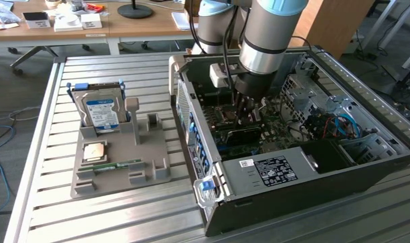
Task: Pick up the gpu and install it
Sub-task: 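Press down on the gpu until it lock into place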
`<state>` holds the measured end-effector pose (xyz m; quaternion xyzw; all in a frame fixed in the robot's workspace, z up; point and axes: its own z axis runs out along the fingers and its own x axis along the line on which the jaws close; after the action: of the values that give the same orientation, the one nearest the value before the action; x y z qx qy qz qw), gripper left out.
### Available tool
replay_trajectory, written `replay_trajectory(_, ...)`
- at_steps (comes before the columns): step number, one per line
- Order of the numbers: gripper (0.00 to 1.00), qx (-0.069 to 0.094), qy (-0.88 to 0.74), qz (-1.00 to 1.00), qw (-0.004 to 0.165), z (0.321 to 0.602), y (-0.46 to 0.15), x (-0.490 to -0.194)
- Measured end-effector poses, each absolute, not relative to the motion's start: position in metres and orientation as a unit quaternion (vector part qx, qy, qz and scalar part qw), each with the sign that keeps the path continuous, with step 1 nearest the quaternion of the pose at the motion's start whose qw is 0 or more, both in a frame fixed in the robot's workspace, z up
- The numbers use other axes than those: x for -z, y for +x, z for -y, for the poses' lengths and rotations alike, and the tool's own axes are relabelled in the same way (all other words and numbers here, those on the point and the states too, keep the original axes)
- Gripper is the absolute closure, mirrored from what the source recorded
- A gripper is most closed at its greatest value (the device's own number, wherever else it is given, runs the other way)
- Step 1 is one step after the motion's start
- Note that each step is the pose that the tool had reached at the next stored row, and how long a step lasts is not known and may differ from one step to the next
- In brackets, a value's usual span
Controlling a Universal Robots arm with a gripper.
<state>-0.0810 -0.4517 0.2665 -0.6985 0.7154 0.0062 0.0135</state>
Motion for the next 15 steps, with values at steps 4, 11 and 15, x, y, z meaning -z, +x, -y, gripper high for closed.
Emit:
replay_trajectory(4,0.89,-0.006,-0.699,-0.715,0.013,0.4518,-0.0810,-0.2647)
replay_trajectory(11,0.89,-0.006,-0.699,-0.715,0.013,0.4518,-0.0810,-0.2631)
replay_trajectory(15,0.89,-0.006,-0.699,-0.715,0.013,0.4518,-0.0810,-0.2629)
